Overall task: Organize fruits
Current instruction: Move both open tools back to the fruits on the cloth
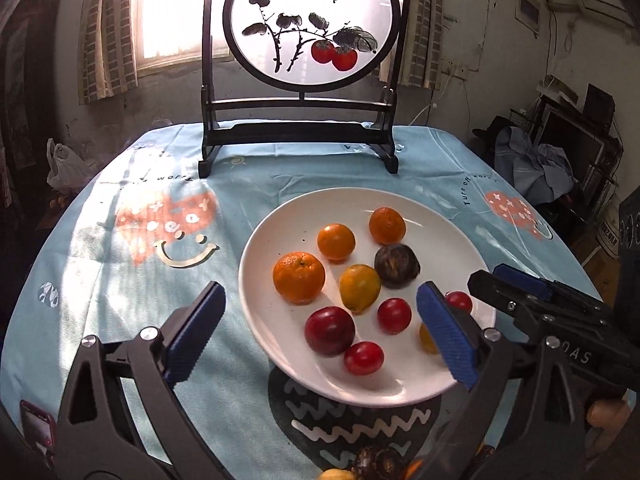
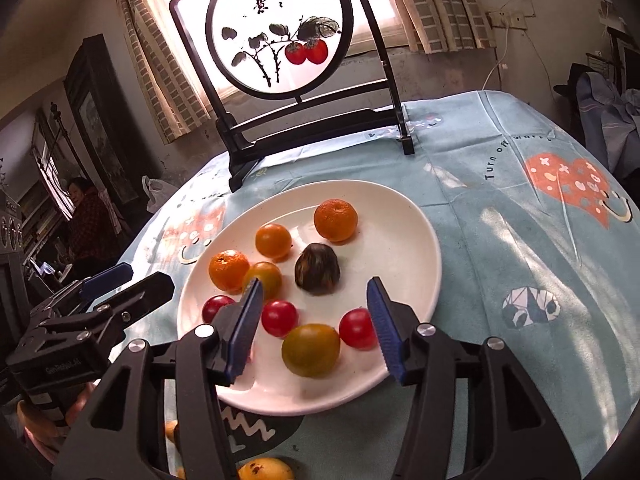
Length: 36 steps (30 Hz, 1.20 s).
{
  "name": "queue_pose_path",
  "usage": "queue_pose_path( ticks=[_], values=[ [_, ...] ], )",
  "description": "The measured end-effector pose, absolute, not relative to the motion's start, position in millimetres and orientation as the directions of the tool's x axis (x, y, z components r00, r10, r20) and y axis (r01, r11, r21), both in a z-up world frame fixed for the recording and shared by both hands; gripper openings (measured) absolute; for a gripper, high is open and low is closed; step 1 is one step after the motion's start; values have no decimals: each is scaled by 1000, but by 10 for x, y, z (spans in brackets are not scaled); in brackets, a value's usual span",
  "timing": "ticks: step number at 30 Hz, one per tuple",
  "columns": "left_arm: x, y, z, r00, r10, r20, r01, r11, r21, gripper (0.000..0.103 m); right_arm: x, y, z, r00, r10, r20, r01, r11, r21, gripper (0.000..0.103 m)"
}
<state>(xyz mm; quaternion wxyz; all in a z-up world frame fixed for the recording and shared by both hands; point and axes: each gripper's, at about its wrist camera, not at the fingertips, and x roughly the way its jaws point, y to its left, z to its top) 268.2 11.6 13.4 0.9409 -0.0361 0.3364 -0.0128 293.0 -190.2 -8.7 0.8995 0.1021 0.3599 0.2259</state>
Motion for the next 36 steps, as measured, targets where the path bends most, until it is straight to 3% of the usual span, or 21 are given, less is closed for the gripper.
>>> queue_pose_path(
  ticks=[7,11,19,30,36],
  values=[
    [2387,316,-29,719,-84,-690,-12,991,-133,98,2432,-1951,-121,629,486,-607,-338,874,349,54],
    [2128,394,-25,727,-122,-676,9,986,-169,98,2118,-2015,-118,635,508,-582,-353,861,366,54],
    [1838,528,-192,724,-27,-689,-63,992,-106,98,1588,-2191,-193,617,482,-622,-310,875,371,54],
    [1795,625,-172,726,-48,-686,-75,986,-148,98,1328,-1725,-341,567,369,-736,-429,896,118,54],
    [1783,637,-164,731,-47,-680,-76,986,-151,98,1501,-1666,-468,514,321,-795,-420,903,93,54]
  ],
)
